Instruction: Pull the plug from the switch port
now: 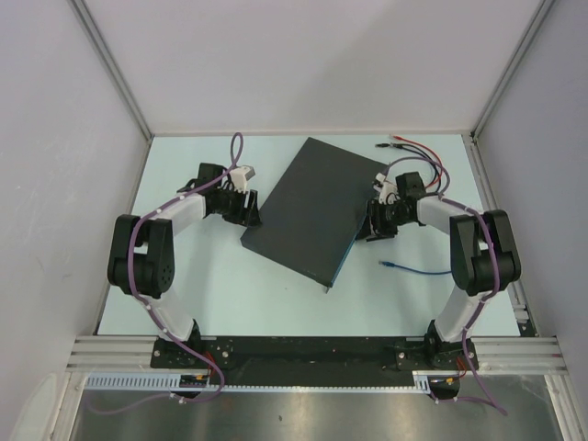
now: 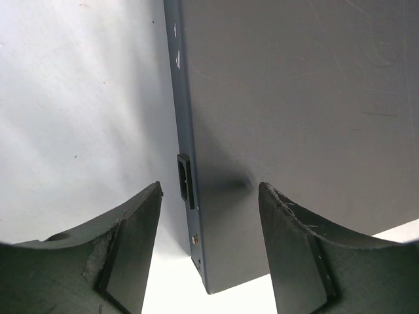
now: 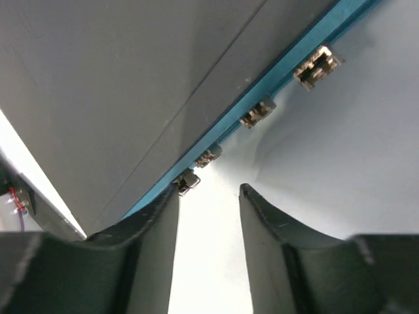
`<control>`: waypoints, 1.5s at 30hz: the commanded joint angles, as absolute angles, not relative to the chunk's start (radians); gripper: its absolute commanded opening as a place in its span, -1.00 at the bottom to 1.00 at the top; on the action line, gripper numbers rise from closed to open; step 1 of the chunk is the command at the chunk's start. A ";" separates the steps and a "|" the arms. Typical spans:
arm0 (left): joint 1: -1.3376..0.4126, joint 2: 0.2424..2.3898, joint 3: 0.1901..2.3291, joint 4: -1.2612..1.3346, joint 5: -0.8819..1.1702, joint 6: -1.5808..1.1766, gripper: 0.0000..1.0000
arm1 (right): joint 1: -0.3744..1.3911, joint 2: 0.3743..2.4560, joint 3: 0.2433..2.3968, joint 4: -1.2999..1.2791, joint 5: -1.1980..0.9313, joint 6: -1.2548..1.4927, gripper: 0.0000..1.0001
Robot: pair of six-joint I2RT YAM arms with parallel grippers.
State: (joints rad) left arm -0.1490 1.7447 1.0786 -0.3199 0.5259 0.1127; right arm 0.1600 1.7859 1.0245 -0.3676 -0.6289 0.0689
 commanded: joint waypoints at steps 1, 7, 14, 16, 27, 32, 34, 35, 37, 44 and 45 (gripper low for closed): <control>-0.160 1.700 1.077 -0.290 0.529 0.124 0.33 | 0.152 1.795 1.014 -0.518 -0.234 0.077 -0.14; -0.163 1.707 1.077 -0.276 0.528 0.121 0.33 | 0.072 1.735 1.012 -0.632 -0.193 0.060 -0.24; -0.164 1.706 1.069 -0.275 0.526 0.123 0.34 | 0.139 1.603 1.003 -0.517 -0.598 -0.243 -0.08; -0.164 1.706 1.068 -0.273 0.531 0.123 0.33 | 0.216 1.563 0.983 -0.525 -0.618 -0.413 0.01; -0.175 1.694 1.068 -0.261 0.523 0.121 0.34 | 0.362 1.569 0.942 -0.433 -0.434 -0.515 0.04; -0.186 1.678 1.052 -0.262 0.515 0.133 0.35 | 0.365 1.588 0.945 -0.420 -0.353 -0.518 0.00; -0.189 1.677 1.045 -0.256 0.515 0.133 0.35 | 0.367 1.594 0.946 -0.422 -0.359 -0.531 0.03; -0.189 1.677 1.045 -0.256 0.514 0.135 0.35 | 0.367 1.597 0.948 -0.420 -0.354 -0.532 0.05; -0.192 1.677 1.045 -0.256 0.512 0.137 0.35 | 0.368 1.603 0.946 -0.405 -0.347 -0.531 0.15; -0.199 1.680 1.046 -0.255 0.515 0.137 0.35 | 0.368 1.629 0.950 -0.337 -0.371 -0.542 0.20; -0.201 1.680 1.046 -0.255 0.515 0.137 0.36 | 0.367 1.634 0.957 -0.336 -0.379 -0.537 0.18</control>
State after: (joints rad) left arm -0.1905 1.7256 1.0470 -0.2886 0.5148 0.1143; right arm 0.3614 1.6119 0.9424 -0.3962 -0.3637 -0.5247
